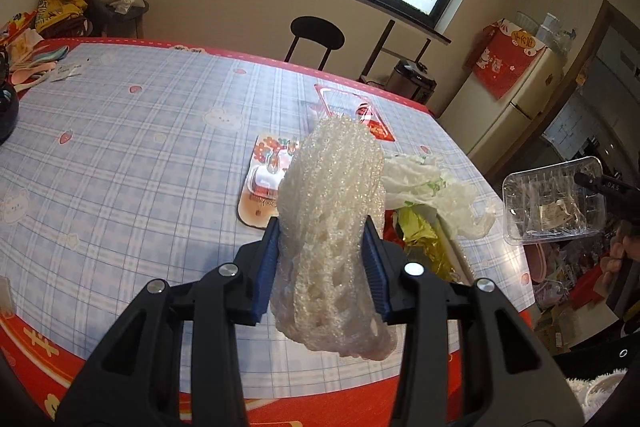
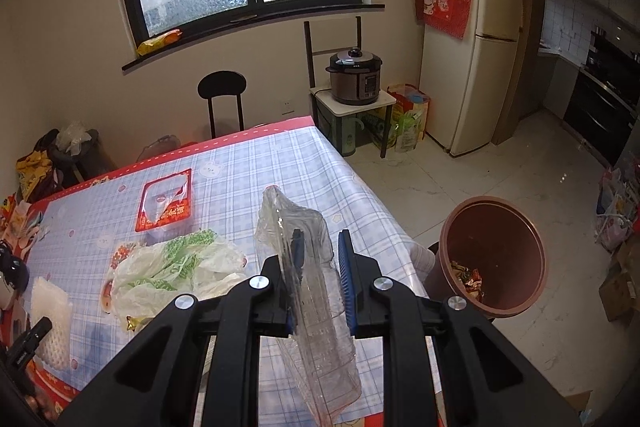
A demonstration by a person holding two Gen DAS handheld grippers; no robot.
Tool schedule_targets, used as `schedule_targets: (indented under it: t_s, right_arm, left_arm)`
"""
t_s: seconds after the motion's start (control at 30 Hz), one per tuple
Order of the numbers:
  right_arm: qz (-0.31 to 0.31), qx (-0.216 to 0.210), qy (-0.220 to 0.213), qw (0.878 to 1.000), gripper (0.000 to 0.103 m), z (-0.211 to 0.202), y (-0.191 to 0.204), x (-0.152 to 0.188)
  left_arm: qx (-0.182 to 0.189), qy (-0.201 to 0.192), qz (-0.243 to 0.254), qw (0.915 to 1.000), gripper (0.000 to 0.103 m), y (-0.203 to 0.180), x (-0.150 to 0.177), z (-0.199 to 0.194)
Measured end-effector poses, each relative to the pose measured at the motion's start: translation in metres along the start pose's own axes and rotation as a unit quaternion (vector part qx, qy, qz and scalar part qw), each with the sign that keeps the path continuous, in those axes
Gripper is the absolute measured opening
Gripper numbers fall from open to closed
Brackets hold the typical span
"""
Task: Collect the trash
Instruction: 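Carry the foam net and clear container to the brown bin and drop them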
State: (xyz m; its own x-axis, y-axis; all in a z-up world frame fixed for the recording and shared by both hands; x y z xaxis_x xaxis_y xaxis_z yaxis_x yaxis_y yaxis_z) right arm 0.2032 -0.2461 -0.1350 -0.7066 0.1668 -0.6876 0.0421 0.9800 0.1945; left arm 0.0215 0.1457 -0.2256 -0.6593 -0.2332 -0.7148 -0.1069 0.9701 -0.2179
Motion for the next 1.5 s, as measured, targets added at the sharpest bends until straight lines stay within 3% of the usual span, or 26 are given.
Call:
schedule_targets:
  t_s: [0.27,0.47,0.7,1.1,1.13,1.17,1.2,1.23,1.33,1.4,1.47,1.5]
  right_arm:
    - [-0.012,-0.025,-0.009,1.000,0.018,-0.003,-0.019,-0.026]
    - [-0.006,-0.021,-0.015,1.000,0.018,-0.003,-0.066,-0.050]
    - [0.036,0.017,-0.011,0.999,0.018,0.013,-0.154,-0.072]
    - [0.075,0.120,0.001,0.990,0.020,0.065,-0.290,-0.098]
    - [0.080,0.121,0.004,0.989,0.021,0.070,-0.297,-0.101]
    - [0.088,0.116,0.008,0.989,0.033,0.074,-0.302,-0.103]
    - [0.094,0.111,0.007,0.989,0.052,0.076,-0.306,-0.106]
    - [0.098,0.110,0.001,0.989,0.060,0.075,-0.309,-0.109]
    - [0.098,0.100,-0.014,0.990,0.071,0.068,-0.312,-0.114]
    - [0.106,0.086,-0.021,0.990,0.088,0.063,-0.311,-0.115]
    - [0.108,0.067,-0.026,0.991,0.098,0.054,-0.308,-0.114]
    - [0.108,0.059,-0.028,0.992,0.098,0.051,-0.305,-0.114]
  left_arm:
    - [-0.010,-0.044,-0.001,0.9990,0.042,-0.047,-0.029,-0.021]
    - [-0.014,-0.059,0.003,0.9982,0.042,-0.087,-0.042,-0.023]
    - [-0.017,-0.052,0.018,0.9983,0.042,-0.134,-0.047,-0.015]
    - [-0.023,-0.044,0.020,0.9986,0.042,-0.189,-0.049,0.008]
    - [-0.023,-0.042,0.021,0.9987,0.042,-0.192,-0.049,0.011]
    - [-0.022,-0.040,0.023,0.9987,0.042,-0.194,-0.049,0.013]
    - [-0.022,-0.038,0.024,0.9987,0.042,-0.197,-0.049,0.015]
    - [-0.021,-0.037,0.026,0.9988,0.042,-0.200,-0.050,0.017]
    - [-0.012,-0.034,0.036,0.9987,0.042,-0.210,-0.055,0.024]
    - [-0.004,-0.030,0.046,0.9985,0.042,-0.219,-0.058,0.030]
    - [0.008,-0.028,0.059,0.9978,0.042,-0.230,-0.063,0.037]
    - [0.013,-0.027,0.064,0.9975,0.042,-0.234,-0.065,0.040]
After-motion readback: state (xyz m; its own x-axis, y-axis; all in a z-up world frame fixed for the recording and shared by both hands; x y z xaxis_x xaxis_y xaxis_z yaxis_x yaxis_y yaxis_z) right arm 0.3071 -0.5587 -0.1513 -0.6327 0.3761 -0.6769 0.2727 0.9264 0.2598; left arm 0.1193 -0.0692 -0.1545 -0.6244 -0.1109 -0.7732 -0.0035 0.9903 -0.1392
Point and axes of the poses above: each gripper's, at about its wrist camera, not at the fingertips, and z roughly the way its jaws point, y to its left, x to its underside, the point moved 8 cm from there along z, roughly the way its jaws point, and after that the axes turned 10 degrees about z, right-handed, at the moved point
